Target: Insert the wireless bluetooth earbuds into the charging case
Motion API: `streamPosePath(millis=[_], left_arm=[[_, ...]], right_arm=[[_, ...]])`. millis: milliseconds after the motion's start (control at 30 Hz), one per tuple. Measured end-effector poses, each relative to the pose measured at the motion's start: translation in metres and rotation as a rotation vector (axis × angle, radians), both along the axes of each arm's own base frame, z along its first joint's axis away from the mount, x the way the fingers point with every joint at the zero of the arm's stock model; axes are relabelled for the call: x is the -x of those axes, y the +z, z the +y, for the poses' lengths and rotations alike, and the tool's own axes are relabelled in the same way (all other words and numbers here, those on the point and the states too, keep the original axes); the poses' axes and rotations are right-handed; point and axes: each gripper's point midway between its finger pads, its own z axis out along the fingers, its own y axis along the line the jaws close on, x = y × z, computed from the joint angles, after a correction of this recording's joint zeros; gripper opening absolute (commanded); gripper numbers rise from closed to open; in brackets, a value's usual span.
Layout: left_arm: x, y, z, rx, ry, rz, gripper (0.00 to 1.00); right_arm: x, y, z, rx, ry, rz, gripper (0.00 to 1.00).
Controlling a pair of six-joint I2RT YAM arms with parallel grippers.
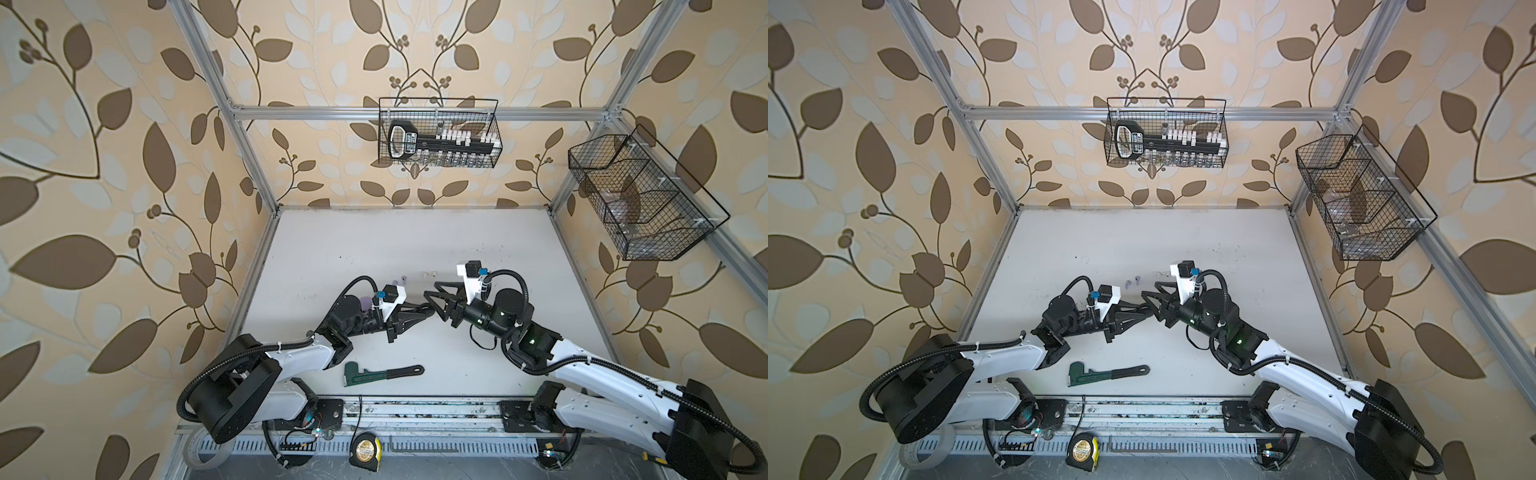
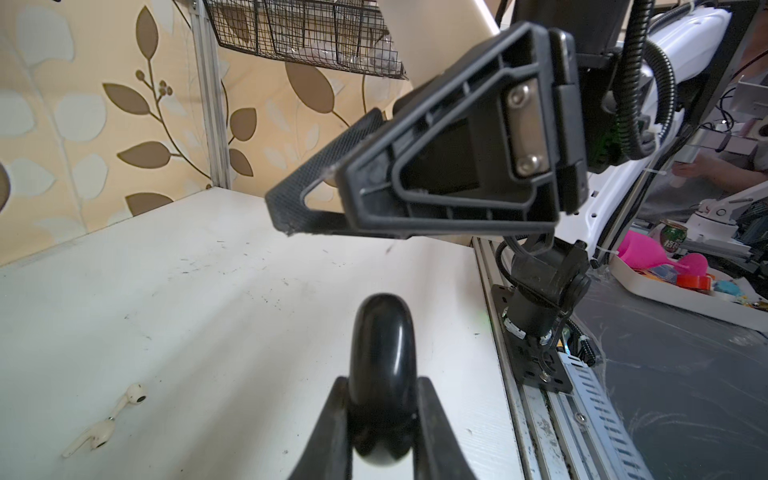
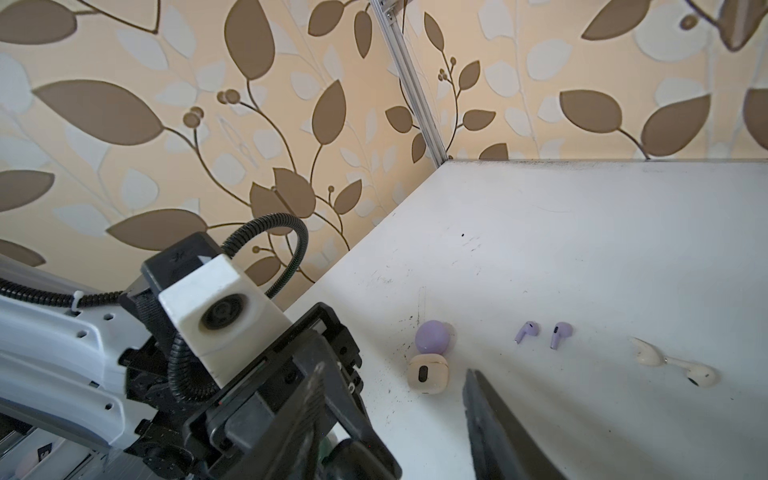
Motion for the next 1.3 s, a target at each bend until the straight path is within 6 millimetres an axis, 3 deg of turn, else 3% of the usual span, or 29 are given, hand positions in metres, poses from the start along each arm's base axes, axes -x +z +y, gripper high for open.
streamPosePath(millis=[167, 267, 367, 500, 633, 767, 867, 1100, 1300], left_arm=[[-0.014, 0.000, 0.003, 0.002, 0.069, 0.033, 0.00], [-0.036, -0.006, 0.011, -0.002, 0.158, 0.100, 0.00], [-0.065, -0.015, 0.026, 0.003, 0.269, 0.194, 0.00], [-0.111, -0.031, 0.062, 0.040, 0.473, 0.401, 0.00], [-0.161, -0.046, 0.100, 0.059, 0.710, 0.651, 0.00], [-0.192, -0.051, 0.112, 0.012, 0.846, 0.801, 0.00], [-0.197, -0.065, 0.112, -0.044, 0.877, 0.873, 0.00], [-0.182, -0.135, 0.123, -0.221, 0.926, 1.077, 0.00], [-0.181, -0.160, 0.136, -0.253, 0.943, 1.166, 0.00]], right_arm=[[-0.011, 0.013, -0.037, -0.021, -0.196, -0.021, 0.58], [-0.021, 0.014, -0.065, -0.030, -0.347, -0.003, 0.60], [-0.036, 0.001, -0.093, -0.014, -0.486, 0.051, 0.60], [-0.051, -0.026, -0.121, 0.032, -0.616, 0.136, 0.59], [-0.057, -0.057, -0.129, 0.105, -0.662, 0.223, 0.58], [-0.060, -0.075, -0.127, 0.163, -0.670, 0.280, 0.58], [-0.064, -0.078, -0.125, 0.181, -0.674, 0.298, 0.58], [-0.069, -0.080, -0.120, 0.201, -0.665, 0.321, 0.58], [-0.071, -0.095, -0.115, 0.245, -0.653, 0.360, 0.57]])
